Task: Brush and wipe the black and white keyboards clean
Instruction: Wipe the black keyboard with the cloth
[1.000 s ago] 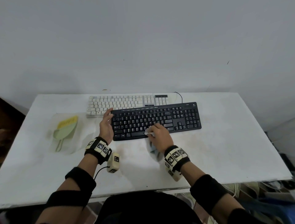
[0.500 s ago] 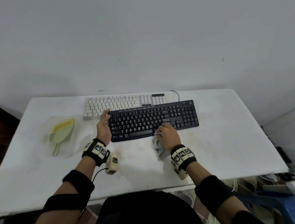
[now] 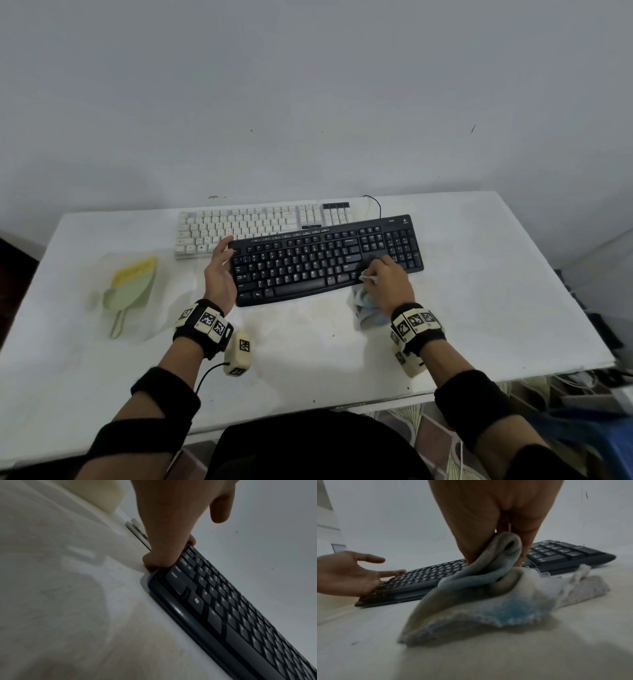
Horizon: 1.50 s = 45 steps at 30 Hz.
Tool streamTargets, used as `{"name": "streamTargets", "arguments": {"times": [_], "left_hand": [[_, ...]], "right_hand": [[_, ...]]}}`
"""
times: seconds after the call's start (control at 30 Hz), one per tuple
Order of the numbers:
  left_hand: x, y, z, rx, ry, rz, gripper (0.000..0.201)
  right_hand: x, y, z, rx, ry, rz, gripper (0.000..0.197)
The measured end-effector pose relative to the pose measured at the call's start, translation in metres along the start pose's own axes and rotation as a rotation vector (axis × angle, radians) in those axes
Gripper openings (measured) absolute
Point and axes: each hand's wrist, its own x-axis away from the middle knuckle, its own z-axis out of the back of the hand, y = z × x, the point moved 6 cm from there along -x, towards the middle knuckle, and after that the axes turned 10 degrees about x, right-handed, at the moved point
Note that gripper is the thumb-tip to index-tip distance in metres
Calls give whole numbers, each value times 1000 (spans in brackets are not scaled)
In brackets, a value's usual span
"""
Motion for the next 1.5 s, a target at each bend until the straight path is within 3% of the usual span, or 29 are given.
{"name": "streamTargets", "arguments": {"times": [0.2,0.47,0.53,0.63,0.7,0.93,1.0,1.27,1.37,1.5], "left_hand": [[1,1,0,6,3,13,28],[2,2,-2,8,6,3,28],[2,1,-1,10,1,-2,29],[0,0,1,6,-2,3,29],[-1,0,1,5,-6,0,28],[1,1,4,-34,-4,-10,39],[1,1,5,-39,-3,-10,42],[2,1,3,-38,11,-44,37],[-1,0,4,-29,12,-54,34],[-6,-2,6,4,28,-39,33]], "right_hand": [[3,-13,-7,-19,-24,50,8],[3,64,13,-144,87,-325,10],[3,59,11,-157,89,-278,8],[3,34,1,-121,15,-79,9],[2,33,0,-113,9,-70,9],[1,115,20,-154,101,-533,13],[-1,132,24,-209,130,-604,18],[-52,118,58,-373,215,-413,19],[-66,114,56,-347,173,-382,18],[-45,129,37,-126,15,-410,26]]}}
